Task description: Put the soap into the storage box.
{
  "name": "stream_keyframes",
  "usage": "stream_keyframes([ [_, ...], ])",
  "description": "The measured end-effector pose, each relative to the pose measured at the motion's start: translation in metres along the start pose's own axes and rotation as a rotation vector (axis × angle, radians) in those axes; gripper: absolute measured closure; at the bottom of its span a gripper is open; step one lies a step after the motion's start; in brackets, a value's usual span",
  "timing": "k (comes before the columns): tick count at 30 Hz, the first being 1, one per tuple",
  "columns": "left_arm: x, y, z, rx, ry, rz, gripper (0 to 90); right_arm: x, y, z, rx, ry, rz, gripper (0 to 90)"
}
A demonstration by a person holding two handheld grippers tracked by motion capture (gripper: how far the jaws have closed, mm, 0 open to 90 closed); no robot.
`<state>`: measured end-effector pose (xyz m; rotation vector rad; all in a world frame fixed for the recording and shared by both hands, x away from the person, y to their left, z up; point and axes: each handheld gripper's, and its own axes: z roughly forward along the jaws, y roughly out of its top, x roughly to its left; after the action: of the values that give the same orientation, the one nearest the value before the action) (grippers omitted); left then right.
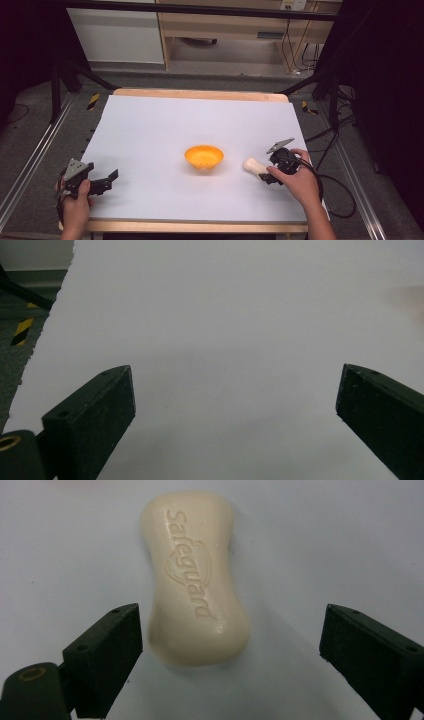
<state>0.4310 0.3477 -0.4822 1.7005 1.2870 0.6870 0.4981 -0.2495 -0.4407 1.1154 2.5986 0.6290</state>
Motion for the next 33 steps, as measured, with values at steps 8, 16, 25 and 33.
stream_keyframes([
  [8, 0.000, 0.000, 0.000, 0.001, -0.001, 0.000, 1.9, 0.003, 0.011, 0.005, 0.018, 0.016, 0.019, 20.9],
  [16, 0.000, 0.000, 0.000, 0.004, -0.001, 0.002, 2.0, 0.007, 0.019, 0.010, 0.042, 0.037, -0.009, 26.8],
  [25, 0.000, 0.000, 0.000, 0.002, -0.005, -0.004, 2.0, 0.010, 0.025, 0.024, 0.089, 0.045, -0.055, 32.3],
  [33, 0.001, 0.000, 0.000, 0.004, -0.005, -0.004, 2.0, 0.009, 0.024, 0.028, 0.100, 0.079, -0.070, 44.5],
])
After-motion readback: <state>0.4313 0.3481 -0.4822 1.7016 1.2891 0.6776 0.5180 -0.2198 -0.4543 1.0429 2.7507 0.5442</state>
